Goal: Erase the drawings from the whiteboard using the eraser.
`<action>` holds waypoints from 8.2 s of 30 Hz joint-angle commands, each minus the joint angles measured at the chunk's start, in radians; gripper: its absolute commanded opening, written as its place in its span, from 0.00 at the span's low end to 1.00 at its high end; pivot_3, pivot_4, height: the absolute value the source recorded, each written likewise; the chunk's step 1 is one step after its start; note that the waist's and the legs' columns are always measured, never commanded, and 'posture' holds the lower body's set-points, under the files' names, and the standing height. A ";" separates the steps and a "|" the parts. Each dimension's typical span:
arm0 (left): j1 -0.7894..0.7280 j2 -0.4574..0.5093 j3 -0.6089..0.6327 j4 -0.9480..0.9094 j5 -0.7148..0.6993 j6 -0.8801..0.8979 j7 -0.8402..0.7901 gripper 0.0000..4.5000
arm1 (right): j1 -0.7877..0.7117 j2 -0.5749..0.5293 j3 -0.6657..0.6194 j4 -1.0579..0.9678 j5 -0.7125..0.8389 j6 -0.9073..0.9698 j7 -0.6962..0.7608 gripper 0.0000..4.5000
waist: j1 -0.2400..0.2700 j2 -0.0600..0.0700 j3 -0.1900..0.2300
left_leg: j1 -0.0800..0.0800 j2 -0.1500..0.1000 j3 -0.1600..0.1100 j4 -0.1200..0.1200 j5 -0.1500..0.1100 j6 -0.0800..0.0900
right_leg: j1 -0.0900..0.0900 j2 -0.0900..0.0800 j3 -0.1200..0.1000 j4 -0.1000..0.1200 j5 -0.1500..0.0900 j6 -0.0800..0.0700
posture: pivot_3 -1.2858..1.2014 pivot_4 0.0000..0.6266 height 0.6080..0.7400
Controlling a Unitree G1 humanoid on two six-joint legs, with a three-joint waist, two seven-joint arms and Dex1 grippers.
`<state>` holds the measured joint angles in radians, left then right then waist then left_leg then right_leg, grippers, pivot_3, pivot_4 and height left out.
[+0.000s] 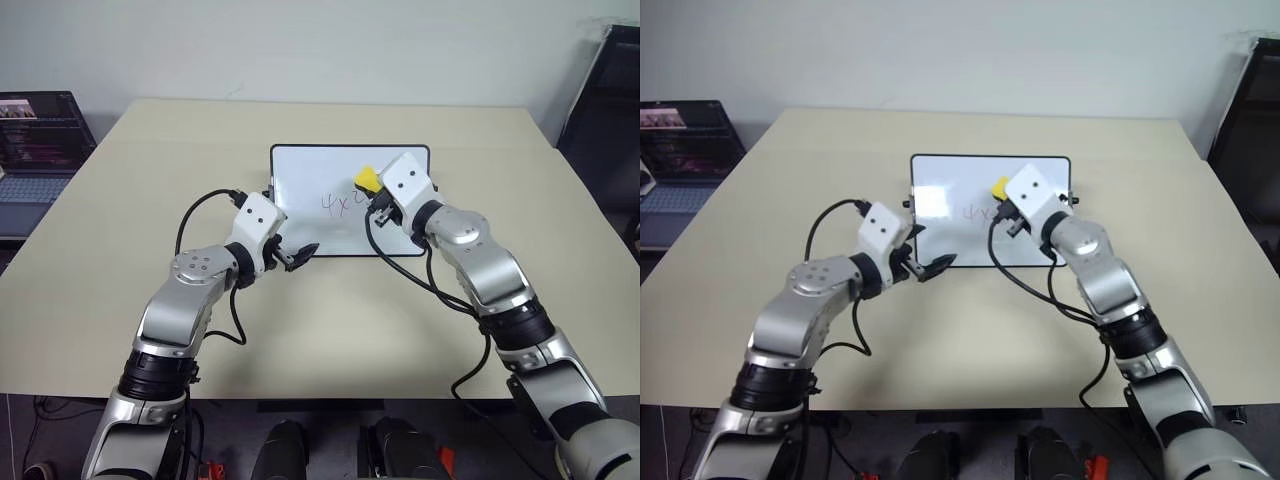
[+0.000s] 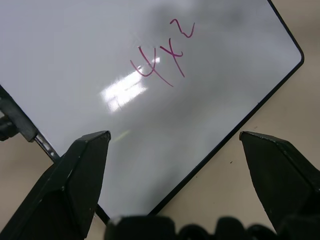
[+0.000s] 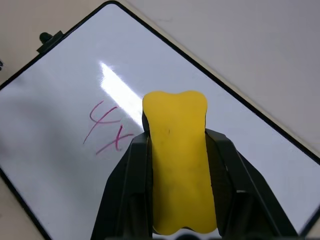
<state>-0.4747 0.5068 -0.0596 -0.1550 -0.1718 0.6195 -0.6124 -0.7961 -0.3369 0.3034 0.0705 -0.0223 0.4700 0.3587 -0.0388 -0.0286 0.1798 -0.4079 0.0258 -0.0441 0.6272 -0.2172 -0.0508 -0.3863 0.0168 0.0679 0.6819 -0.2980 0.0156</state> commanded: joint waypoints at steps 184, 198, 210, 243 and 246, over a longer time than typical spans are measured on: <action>0.065 0.004 0.034 -0.026 -0.102 -0.086 -0.076 1.00 | -0.246 0.116 0.069 0.608 -0.300 -0.390 0.117 0.24 | -0.018 0.000 0.000 | 0.004 -0.001 -0.003 0.002 0.001 0.000 | -0.002 -0.001 0.000 0.014 0.000 -0.001 | 0.52 0.24 1.00; 0.063 0.003 0.028 -0.013 -0.101 -0.095 -0.083 1.00 | -0.135 0.043 0.131 0.459 -0.350 -0.356 0.259 0.24 | -0.018 0.000 0.000 | 0.005 -0.001 -0.004 0.002 0.001 0.000 | -0.001 -0.001 0.000 0.014 0.000 -0.001 | 0.52 0.24 1.00; 0.066 0.000 0.027 -0.010 -0.099 -0.100 -0.083 1.00 | -0.172 0.106 0.078 0.464 -0.339 -0.358 0.158 0.24 | -0.020 0.000 0.000 | 0.006 0.000 -0.003 0.002 0.001 0.000 | -0.001 0.000 0.000 0.014 0.000 -0.001 | 0.52 0.24 1.00; 0.153 0.010 0.116 -0.048 -0.130 -0.094 -0.037 1.00 | 0.333 0.034 -0.294 -0.375 0.126 0.166 0.287 0.24 | -0.010 0.000 0.000 | 0.001 0.000 -0.007 0.000 0.001 0.000 | -0.001 -0.001 -0.001 0.008 0.000 0.000 | 0.52 0.24 1.00; 0.161 -0.005 0.138 -0.058 -0.148 -0.094 -0.024 1.00 | 0.429 0.030 -0.304 -0.458 0.169 0.193 0.276 0.24 | -0.009 0.000 0.000 | 0.001 -0.001 -0.006 0.001 0.001 0.000 | -0.001 -0.001 -0.001 0.007 -0.001 0.000 | 0.52 0.24 1.00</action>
<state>-0.3114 0.5083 0.0498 -0.1586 -0.2951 0.5379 -0.6440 -0.3757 -0.3065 0.0209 -0.3063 0.1067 0.6550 0.6441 -0.0473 -0.0288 0.1802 -0.4073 0.0251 -0.0504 0.6279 -0.2164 -0.0511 -0.3877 0.0159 0.0672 0.6886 -0.2989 0.0161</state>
